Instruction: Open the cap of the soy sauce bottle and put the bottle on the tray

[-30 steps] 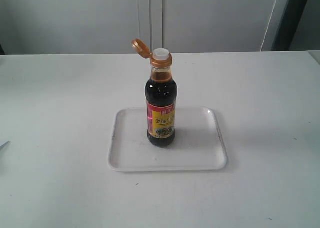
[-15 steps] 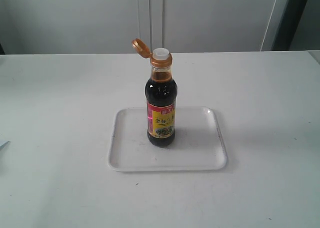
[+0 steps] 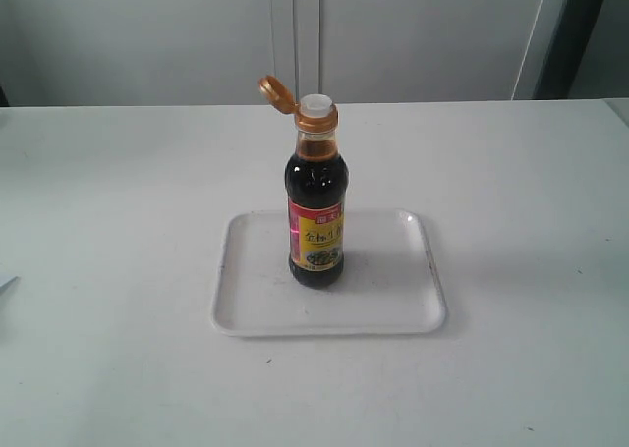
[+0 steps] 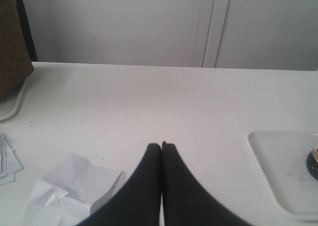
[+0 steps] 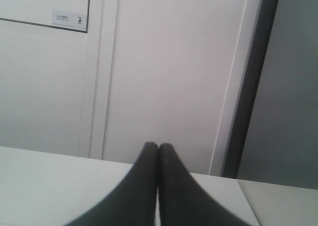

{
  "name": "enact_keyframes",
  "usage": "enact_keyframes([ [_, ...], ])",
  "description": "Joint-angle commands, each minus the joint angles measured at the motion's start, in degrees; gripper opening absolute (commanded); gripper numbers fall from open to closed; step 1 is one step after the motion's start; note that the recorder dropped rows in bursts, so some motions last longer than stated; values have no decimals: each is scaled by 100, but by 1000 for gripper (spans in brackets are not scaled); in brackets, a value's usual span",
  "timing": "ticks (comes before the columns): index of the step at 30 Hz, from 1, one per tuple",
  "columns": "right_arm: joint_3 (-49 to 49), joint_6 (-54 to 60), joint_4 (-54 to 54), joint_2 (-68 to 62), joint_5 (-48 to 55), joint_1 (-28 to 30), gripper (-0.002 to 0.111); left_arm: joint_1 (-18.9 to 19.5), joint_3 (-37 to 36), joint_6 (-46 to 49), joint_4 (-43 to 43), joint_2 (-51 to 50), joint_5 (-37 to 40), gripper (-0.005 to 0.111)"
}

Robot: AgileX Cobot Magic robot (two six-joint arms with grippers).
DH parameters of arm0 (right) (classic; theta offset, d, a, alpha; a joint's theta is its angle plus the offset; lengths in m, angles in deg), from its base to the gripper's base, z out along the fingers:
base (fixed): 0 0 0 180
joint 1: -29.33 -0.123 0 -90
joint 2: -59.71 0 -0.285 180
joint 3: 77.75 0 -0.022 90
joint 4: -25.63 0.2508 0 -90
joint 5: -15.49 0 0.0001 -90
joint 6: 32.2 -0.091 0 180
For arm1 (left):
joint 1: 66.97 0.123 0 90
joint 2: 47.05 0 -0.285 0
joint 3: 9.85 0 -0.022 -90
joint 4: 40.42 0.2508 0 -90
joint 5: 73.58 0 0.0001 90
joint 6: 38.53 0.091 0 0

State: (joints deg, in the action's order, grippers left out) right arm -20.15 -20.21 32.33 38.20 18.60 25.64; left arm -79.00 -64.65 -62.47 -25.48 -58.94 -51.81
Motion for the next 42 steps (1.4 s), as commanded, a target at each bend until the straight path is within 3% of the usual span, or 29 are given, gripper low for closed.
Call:
enact_keyframes([
  [1, 27, -44, 31, 43, -22, 20, 0, -8, -31, -29, -37, 41, -35, 0],
  [9, 27, -44, 31, 43, -22, 20, 0, -8, -31, -34, 13, 41, -48, 0],
  [11, 27, -44, 31, 43, -22, 20, 0, -8, -59, 639, -367, 41, -58, 0],
  [12, 27, -44, 31, 43, -22, 20, 0, -8, -121, 1610, -818, 51, -75, 0],
  [14, 27, -44, 31, 43, -22, 20, 0, 80, -260, 2548, -1574, 72, -159, 0],
  [18, 27, -44, 31, 43, -22, 20, 0, 728, -800, 2525, -1770, 72, -763, 0],
  [23, 27, -44, 31, 43, -22, 20, 0, 1179, -1116, 2525, -2022, 72, -827, 0],
  [32, 27, -44, 31, 43, -22, 20, 0, 1204, -1216, 2500, -2022, 297, -676, 0],
  [42, 27, -44, 31, 43, -22, 20, 0, 1204, -2178, 2428, -2074, 410, -717, 0],
])
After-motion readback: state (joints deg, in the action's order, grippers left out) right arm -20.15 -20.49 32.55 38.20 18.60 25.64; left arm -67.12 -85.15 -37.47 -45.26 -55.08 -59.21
